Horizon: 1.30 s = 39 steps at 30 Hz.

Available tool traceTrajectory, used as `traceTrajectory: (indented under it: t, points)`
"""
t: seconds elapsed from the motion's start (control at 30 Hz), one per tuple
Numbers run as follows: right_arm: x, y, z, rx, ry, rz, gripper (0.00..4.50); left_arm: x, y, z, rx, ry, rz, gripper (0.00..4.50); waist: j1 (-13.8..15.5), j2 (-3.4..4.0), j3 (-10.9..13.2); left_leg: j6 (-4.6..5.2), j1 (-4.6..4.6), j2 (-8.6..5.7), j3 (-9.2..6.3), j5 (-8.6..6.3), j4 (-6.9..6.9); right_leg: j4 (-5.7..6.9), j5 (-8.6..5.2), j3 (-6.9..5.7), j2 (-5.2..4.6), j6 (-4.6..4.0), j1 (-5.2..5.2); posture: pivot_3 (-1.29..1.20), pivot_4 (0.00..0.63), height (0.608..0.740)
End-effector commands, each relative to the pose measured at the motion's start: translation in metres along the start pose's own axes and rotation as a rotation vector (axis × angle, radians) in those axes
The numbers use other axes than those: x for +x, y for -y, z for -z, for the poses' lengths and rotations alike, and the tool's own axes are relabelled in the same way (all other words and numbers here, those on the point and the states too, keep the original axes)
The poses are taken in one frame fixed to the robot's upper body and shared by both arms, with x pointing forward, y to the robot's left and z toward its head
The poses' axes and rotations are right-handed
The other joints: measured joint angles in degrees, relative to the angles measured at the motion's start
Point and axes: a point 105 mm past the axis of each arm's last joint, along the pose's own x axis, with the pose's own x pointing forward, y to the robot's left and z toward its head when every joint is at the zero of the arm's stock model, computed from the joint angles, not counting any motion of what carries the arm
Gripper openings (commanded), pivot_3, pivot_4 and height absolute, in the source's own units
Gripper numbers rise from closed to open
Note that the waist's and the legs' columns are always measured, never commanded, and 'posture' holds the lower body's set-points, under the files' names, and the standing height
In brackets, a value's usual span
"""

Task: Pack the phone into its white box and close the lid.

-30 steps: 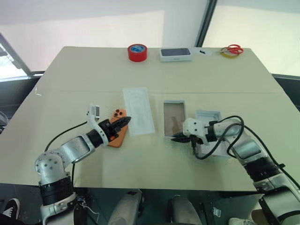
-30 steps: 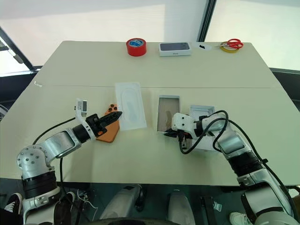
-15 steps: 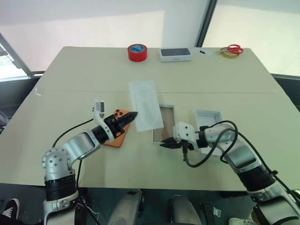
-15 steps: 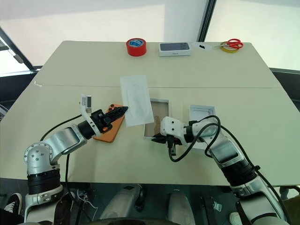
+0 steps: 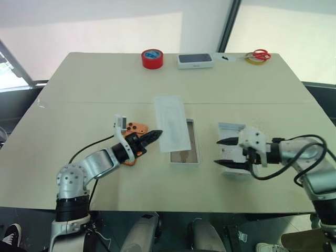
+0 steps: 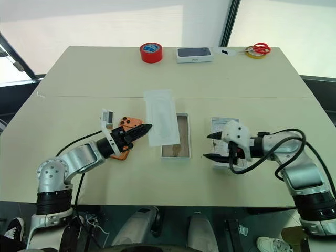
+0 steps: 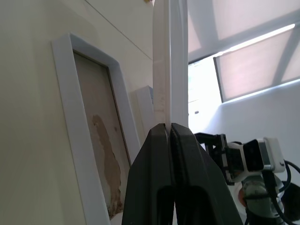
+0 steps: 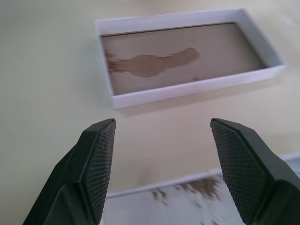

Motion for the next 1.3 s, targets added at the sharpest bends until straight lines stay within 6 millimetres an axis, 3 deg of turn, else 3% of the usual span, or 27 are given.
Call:
traceTrajectory:
  t: [0.03, 0.53, 0.63, 0.73, 1.0, 1.07, 1.17, 1.3]
  points:
    - [-0.005, 0.011, -0.009, -0.048, 0.03, 0.057, 3.35, 0.009, 0.002, 0.001, 0.023, -0.023, 0.02, 0.0, 0.1, -0.01, 0.0, 0.0, -0.01, 0.0, 0.0, 0.0, 0.0, 0.0, 0.0, 0.0, 0.0, 0.0, 0.0, 0.0, 0.15, 0.74]
    - [-0.006, 0.007, -0.001, -0.058, 0.023, 0.102, 3.35, 0.026, -0.009, 0.013, 0.065, -0.131, 0.005, 0.0, 0.2, -0.02, 0.0, 0.01, -0.11, -0.02, 0.0, 0.0, 0.01, -0.11, 0.01, -0.02, 0.0, 0.02, -0.03, 0.0, 0.15, 0.74]
    - [-0.006, 0.006, 0.0, -0.056, 0.022, 0.106, 3.41, 0.027, -0.009, 0.014, 0.047, -0.146, 0.007, 0.91, 0.2, -0.02, 0.0, 0.01, -0.11, -0.02, -0.01, 0.01, 0.01, -0.11, 0.02, -0.02, 0.0, 0.03, -0.03, 0.0, 0.15, 0.74]
    - [-0.005, 0.005, 0.0, -0.05, 0.027, 0.107, 3.41, 0.027, -0.005, 0.014, 0.049, -0.157, 0.02, 2.35, 0.2, -0.03, 0.0, 0.01, -0.11, -0.02, -0.01, 0.01, 0.02, -0.11, 0.02, -0.02, 0.0, 0.03, -0.02, 0.0, 0.15, 0.74]
    - [0.003, 0.011, -0.005, -0.058, 0.056, 0.125, 3.41, 0.012, 0.007, -0.003, 0.115, -0.088, 0.038, 2.35, 0.0, -0.05, 0.0, 0.01, -0.11, -0.02, -0.01, 0.01, 0.02, -0.11, 0.02, -0.02, 0.0, 0.03, -0.03, 0.0, 0.15, 0.74]
    - [0.01, 0.015, -0.015, -0.042, 0.104, 0.132, 3.41, 0.004, 0.012, -0.011, 0.24, -0.056, 0.031, 2.35, -0.1, -0.05, 0.0, 0.01, -0.11, -0.01, -0.01, 0.01, 0.01, -0.1, 0.02, -0.02, 0.01, 0.04, -0.04, 0.0, 0.15, 0.74]
    - [0.024, 0.016, -0.031, -0.087, 0.146, 0.117, 2.14, -0.014, 0.013, -0.023, 0.67, -0.045, -0.036, 2.43, -0.7, -0.1, 0.1, -0.04, -0.11, 0.03, 0.02, 0.03, -0.05, -0.1, 0.03, 0.01, 0.04, 0.01, -0.09, 0.0, 0.15, 0.74]
    - [0.053, 0.012, -0.04, -0.121, 0.166, 0.089, 0.04, -0.038, 0.004, -0.041, 0.866, 0.017, -0.053, 2.43, -0.5, -0.03, 0.1, -0.11, -0.08, 0.05, 0.02, 0.06, -0.2, -0.21, 0.04, 0.0, 0.05, -0.07, -0.06, 0.0, 0.15, 0.74]
